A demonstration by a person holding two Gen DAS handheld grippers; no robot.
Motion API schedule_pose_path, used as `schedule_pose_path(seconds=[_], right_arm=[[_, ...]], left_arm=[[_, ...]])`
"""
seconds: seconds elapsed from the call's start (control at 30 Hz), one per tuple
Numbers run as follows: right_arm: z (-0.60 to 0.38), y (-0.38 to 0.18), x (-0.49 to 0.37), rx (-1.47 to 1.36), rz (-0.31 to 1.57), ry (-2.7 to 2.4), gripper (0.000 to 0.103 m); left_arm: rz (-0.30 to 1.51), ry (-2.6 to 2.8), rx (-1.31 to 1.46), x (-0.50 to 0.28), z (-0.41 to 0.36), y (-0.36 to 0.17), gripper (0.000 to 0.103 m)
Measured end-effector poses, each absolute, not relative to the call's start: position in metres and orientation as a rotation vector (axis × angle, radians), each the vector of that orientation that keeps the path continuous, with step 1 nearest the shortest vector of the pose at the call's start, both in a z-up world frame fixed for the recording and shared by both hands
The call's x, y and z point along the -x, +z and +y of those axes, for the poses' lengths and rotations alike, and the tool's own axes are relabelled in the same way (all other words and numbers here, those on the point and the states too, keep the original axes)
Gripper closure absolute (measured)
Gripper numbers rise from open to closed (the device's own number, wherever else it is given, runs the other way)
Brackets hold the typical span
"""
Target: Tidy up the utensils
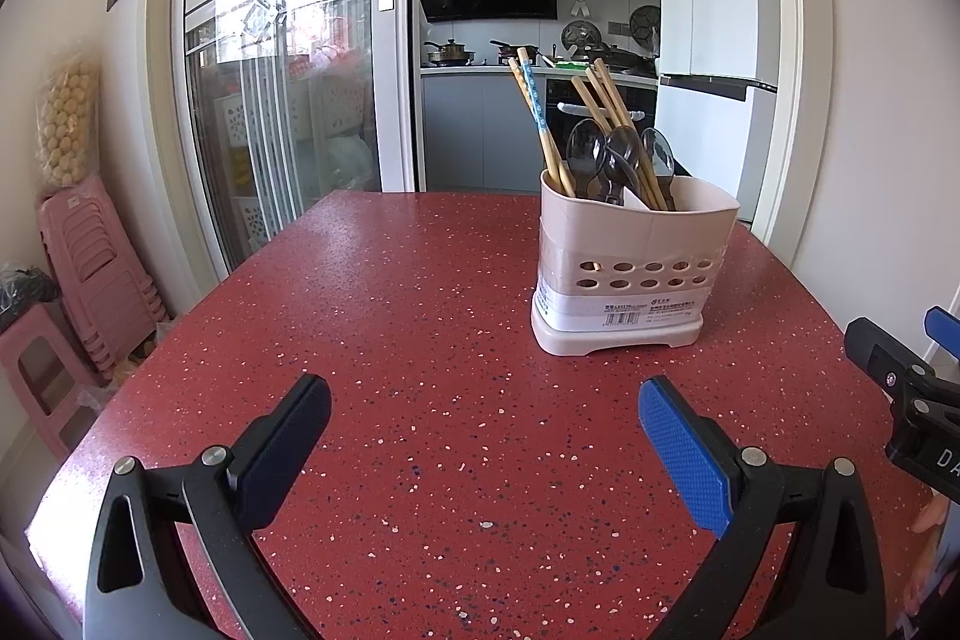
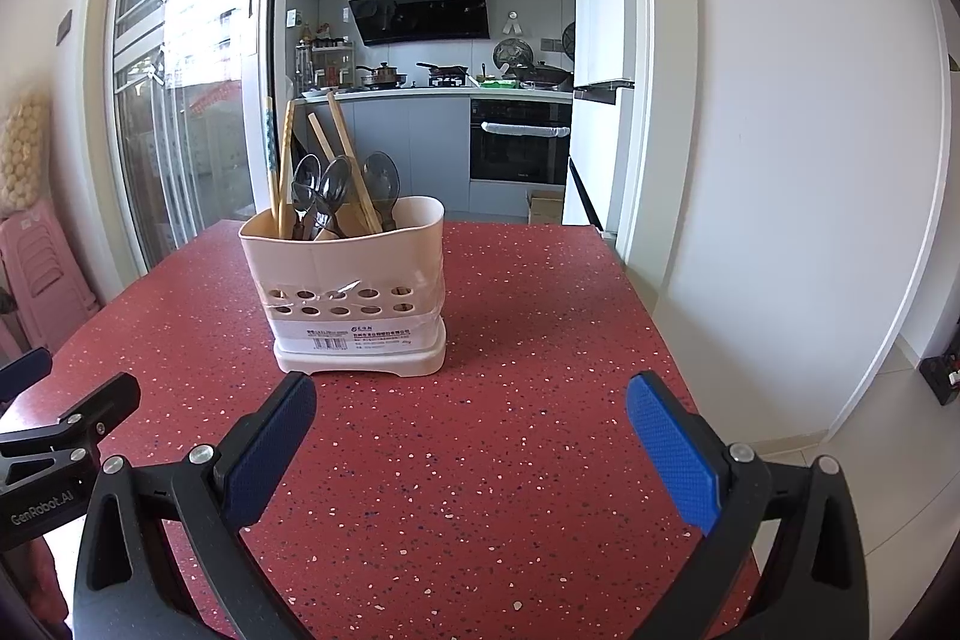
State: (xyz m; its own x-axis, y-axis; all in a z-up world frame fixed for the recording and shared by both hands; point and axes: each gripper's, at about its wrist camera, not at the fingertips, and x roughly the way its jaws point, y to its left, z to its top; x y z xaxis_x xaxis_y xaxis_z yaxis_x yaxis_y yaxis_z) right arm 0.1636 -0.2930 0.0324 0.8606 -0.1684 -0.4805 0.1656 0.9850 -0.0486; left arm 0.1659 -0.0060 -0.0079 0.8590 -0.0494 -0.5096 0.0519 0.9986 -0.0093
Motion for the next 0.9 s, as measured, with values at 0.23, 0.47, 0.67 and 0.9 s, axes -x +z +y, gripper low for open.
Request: schedule_pose_path(seconds=[0.23, 0.47, 0.67, 0.9], right_arm=[[-0.2931, 0.0325, -0.1637, 0.005, 0.505, -0.175, 0.000], [-0.2934, 0.0329, -0.1636, 0.005, 0.508, -0.174, 0.000], [-0.2933, 0.0330, -0.1633, 0.005, 0.507, -0.175, 0.000], [-0.2938, 0.0329, -0.1640, 0.004, 0.510, -0.175, 0.000]], left_arm=[[0.535, -0.053, -0.007, -0.1656, -0.0061, -0.0077, 0.000], [0.538, -0.052, -0.004, -0.1658, -0.0061, -0.0084, 0.000], [0.538, -0.054, -0.005, -0.1665, -0.0054, -0.0088, 0.000], [0.542, -0.056, -0.001, -0.1675, -0.0049, -0.0092, 0.000]])
